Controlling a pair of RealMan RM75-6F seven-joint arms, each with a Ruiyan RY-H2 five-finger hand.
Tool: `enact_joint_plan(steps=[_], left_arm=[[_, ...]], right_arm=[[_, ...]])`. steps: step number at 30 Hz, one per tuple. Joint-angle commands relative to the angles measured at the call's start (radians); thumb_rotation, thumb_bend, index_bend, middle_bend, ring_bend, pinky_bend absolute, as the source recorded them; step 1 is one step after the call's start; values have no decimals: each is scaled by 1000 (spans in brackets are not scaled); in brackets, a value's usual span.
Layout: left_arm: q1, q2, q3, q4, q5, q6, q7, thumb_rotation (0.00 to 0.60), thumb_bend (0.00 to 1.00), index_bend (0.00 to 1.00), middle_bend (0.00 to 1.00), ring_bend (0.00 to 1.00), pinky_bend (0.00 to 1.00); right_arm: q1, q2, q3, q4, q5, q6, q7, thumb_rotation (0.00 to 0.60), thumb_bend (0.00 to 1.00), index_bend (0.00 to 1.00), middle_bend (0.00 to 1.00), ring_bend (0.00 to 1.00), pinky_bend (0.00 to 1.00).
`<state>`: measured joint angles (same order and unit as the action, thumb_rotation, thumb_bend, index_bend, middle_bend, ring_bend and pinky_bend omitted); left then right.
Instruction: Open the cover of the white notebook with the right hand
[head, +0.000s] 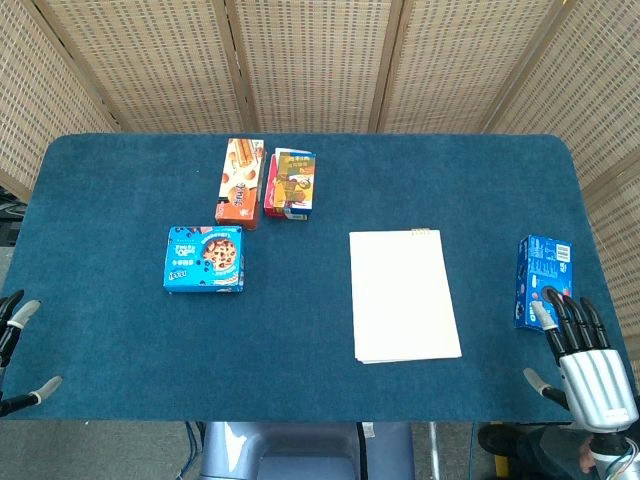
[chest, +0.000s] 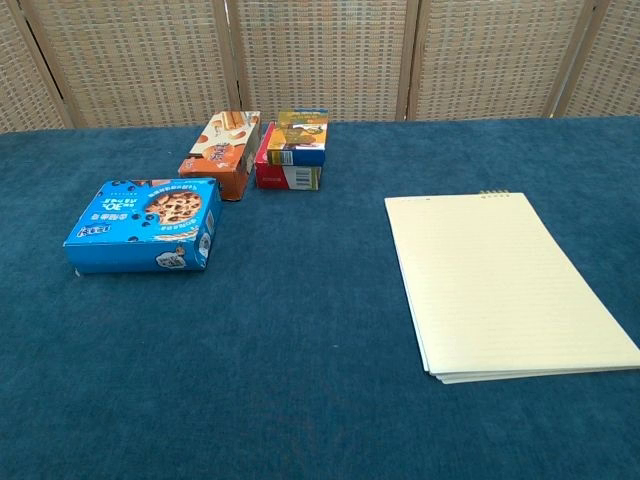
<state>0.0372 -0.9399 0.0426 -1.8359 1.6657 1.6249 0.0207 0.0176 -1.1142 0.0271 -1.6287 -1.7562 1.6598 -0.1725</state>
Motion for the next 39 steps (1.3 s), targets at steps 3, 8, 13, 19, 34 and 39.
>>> enact_joint_plan(steps=[3, 8, 13, 19, 34, 39], left_arm=[[-2, 3, -1, -1, -4, -5, -6, 600, 0, 0, 0, 0, 0], [-6, 4, -3, -3, -6, -12, -7, 600, 0, 0, 0, 0, 0], [-16, -2, -8, -11, -19, -33, 16, 600, 0, 0, 0, 0, 0], [-22, -9, -14, -23, -39, -49, 47, 600, 0, 0, 0, 0, 0], [-26, -13, -17, -27, -54, -60, 59, 600, 0, 0, 0, 0, 0], [-25, -13, -18, -27, -56, -60, 55, 600, 0, 0, 0, 0, 0]], right_arm=[[7, -5, -6, 5, -5, -15, -8, 600, 0, 0, 0, 0, 0], [32, -25, -16, 26, -39, -47, -14, 600, 0, 0, 0, 0, 0], [96, -59, -29, 93, -86, -127, 7, 600, 0, 0, 0, 0, 0], [176, -128, -41, 217, -133, -214, 28, 600, 191, 0, 0, 0, 0], [244, -245, -78, 377, -108, -329, 36, 600, 414, 0, 0, 0, 0], [253, -268, -89, 407, -95, -345, 36, 600, 414, 0, 0, 0, 0]])
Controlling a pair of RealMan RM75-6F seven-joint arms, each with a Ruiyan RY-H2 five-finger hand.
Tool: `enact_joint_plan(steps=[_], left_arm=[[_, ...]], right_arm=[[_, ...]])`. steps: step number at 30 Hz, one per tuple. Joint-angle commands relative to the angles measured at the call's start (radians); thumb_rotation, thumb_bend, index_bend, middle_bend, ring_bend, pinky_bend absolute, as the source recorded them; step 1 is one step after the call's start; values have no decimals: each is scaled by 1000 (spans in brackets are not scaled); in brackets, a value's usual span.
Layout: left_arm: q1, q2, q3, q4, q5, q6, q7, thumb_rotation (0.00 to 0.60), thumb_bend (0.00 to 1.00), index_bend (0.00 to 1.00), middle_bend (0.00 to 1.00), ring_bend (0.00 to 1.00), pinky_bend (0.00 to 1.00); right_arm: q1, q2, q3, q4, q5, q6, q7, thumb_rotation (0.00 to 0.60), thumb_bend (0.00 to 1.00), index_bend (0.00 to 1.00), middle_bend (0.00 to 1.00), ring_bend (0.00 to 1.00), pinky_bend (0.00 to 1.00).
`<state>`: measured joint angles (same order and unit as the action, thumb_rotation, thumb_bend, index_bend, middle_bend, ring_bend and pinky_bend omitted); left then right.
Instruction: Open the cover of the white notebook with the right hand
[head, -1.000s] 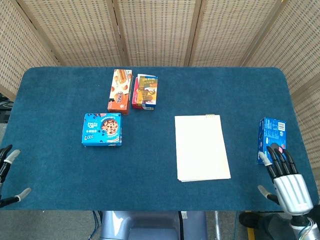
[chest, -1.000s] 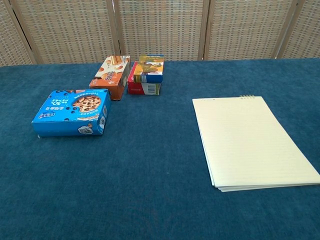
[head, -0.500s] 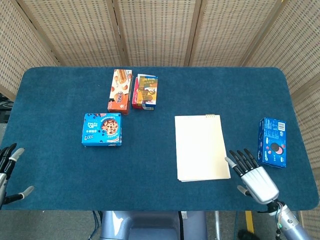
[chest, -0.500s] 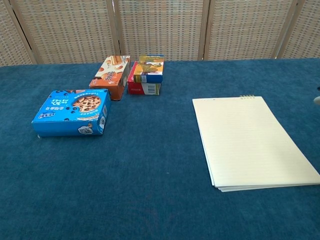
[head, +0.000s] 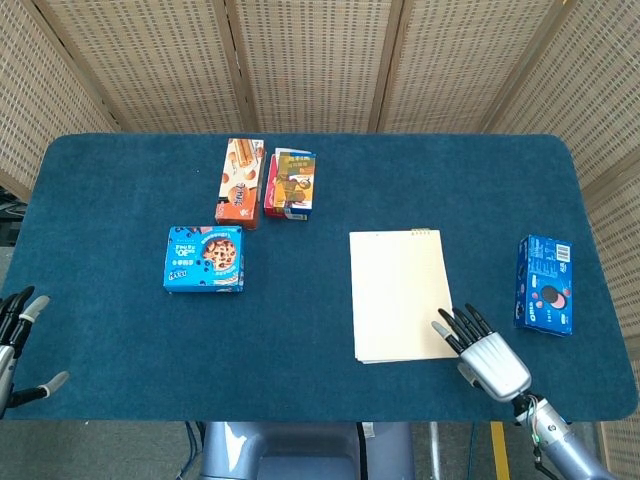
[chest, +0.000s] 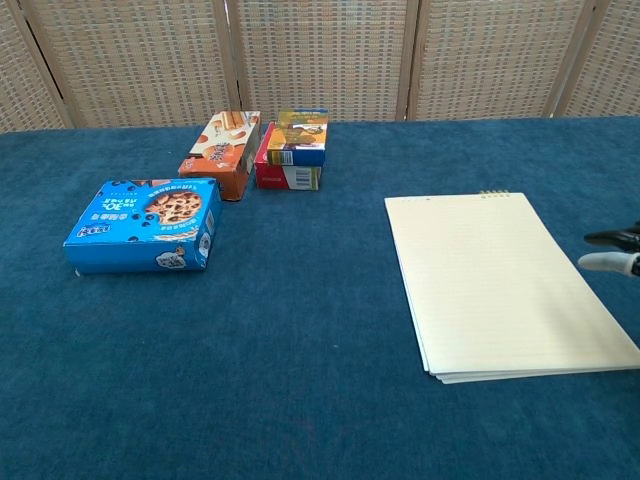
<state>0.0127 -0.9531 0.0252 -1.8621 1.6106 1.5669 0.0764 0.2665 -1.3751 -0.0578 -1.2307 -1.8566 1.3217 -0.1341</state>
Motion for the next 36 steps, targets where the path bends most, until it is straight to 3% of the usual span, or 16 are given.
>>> enact_joint_plan(steps=[1, 14, 36], left_arm=[[-2, 1, -1, -2, -2, -4, 1, 600, 0, 0, 0, 0, 0], [-6, -2, 0, -5, -6, -13, 11, 600, 0, 0, 0, 0, 0], [-12, -4, -4, -10, -23, -26, 21, 600, 0, 0, 0, 0, 0]], right_arm=[[6, -12, -6, 14, 8, -10, -5, 600, 414, 0, 0, 0, 0], [33, -95, -21, 104, 35, -55, -31, 600, 414, 0, 0, 0, 0], [68, -151, -18, 147, 98, -99, -47, 600, 415, 0, 0, 0, 0]])
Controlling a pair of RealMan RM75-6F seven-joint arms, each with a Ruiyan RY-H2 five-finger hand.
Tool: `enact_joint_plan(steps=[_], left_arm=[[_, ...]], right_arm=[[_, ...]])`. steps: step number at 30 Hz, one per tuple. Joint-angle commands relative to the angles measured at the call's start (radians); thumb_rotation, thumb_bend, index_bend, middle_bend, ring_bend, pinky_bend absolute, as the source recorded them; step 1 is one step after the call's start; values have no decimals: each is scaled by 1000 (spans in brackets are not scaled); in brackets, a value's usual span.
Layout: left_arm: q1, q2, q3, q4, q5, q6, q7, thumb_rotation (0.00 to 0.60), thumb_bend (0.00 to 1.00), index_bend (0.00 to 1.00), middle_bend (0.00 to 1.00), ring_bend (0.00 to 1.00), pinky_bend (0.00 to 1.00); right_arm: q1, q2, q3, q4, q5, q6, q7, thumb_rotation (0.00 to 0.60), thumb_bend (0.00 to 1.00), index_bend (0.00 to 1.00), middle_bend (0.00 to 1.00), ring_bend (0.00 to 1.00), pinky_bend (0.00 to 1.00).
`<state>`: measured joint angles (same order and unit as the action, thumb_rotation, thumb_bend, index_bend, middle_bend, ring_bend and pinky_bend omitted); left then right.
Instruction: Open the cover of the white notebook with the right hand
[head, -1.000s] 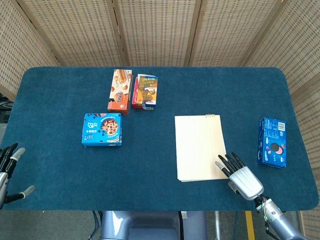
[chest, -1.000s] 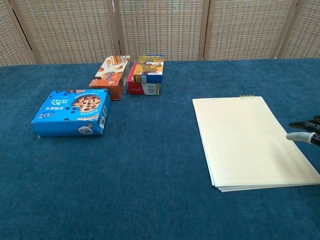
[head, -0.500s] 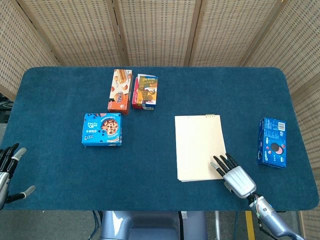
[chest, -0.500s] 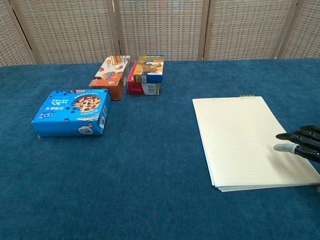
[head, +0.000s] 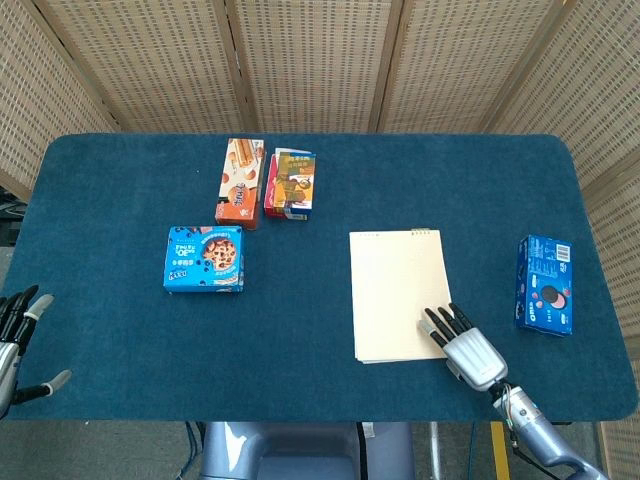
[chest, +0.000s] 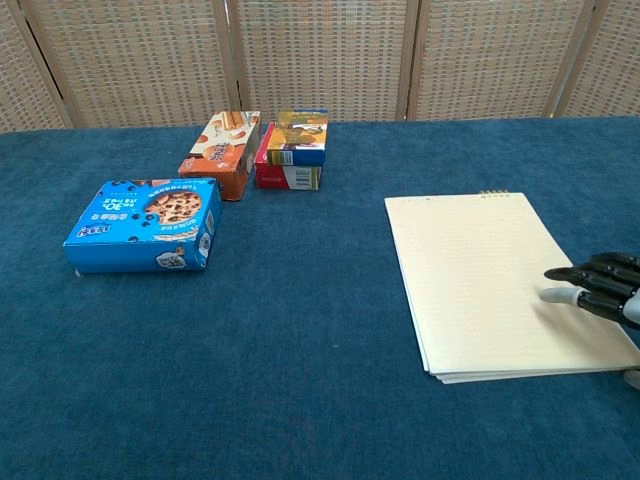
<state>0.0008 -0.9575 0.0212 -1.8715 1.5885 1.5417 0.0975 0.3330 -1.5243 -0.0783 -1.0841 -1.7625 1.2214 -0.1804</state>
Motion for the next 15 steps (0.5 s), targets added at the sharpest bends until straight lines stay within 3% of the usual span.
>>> enact_joint_plan(steps=[1, 15], left_arm=[[0, 0, 0, 0, -2, -1, 0, 600, 0, 0, 0, 0, 0], [0, -2, 1, 0, -3, -2, 1, 600, 0, 0, 0, 0, 0]], right_arm=[[2, -3, 3, 1, 8, 1, 0, 600, 416, 0, 0, 0, 0], [20, -30, 27, 9, 46, 5, 14, 600, 454, 8, 0, 0, 0]])
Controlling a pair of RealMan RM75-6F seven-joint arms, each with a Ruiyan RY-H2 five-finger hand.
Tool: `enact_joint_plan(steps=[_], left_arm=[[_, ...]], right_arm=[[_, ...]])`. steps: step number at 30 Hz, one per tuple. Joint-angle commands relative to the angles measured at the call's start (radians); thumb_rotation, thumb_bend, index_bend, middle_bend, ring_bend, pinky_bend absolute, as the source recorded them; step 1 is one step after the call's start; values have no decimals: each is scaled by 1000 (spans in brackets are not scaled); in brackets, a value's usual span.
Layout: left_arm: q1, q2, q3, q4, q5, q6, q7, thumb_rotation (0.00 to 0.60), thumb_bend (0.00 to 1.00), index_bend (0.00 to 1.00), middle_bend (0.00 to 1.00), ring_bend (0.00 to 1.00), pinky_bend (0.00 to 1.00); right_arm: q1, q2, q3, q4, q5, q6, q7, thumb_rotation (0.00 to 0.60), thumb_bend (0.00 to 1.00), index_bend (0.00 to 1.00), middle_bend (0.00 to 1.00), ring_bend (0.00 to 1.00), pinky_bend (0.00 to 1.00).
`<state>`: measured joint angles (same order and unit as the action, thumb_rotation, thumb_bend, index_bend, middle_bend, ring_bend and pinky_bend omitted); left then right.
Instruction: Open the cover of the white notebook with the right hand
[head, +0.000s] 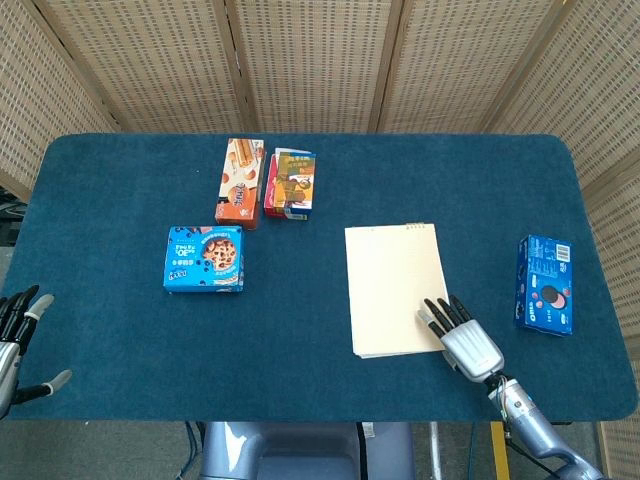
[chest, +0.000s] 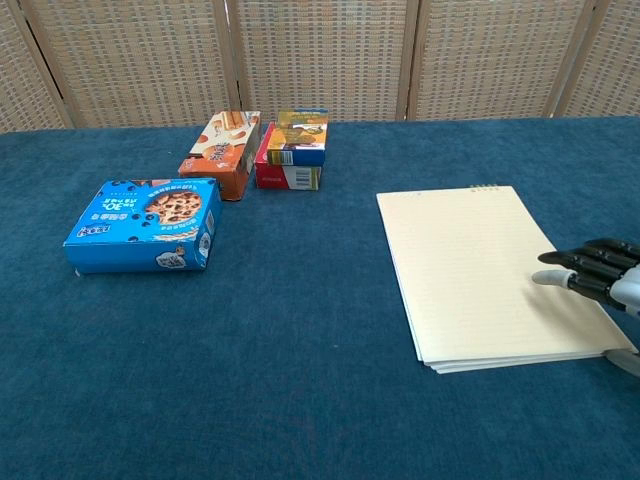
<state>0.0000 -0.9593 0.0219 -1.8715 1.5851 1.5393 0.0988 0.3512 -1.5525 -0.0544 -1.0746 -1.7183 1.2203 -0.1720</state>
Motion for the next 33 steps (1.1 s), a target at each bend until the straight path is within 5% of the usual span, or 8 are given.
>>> enact_joint_plan(steps=[1, 18, 33], left_arm=[[0, -1, 0, 1, 0, 0, 0, 600, 0, 0, 0, 0, 0], [-4, 0, -1, -1, -5, -7, 2, 600, 0, 0, 0, 0, 0], [-10, 1, -5, -4, -19, -18, 4, 600, 0, 0, 0, 0, 0]], right_arm=[[3, -3, 5, -1, 3, 9, 9, 600, 454, 13, 0, 0, 0], [57, -110, 73, 77, 26, 60, 39, 600, 454, 29, 0, 0, 0], [146, -139, 132, 84, 92, -29, -11, 600, 454, 64, 2, 0, 0]])
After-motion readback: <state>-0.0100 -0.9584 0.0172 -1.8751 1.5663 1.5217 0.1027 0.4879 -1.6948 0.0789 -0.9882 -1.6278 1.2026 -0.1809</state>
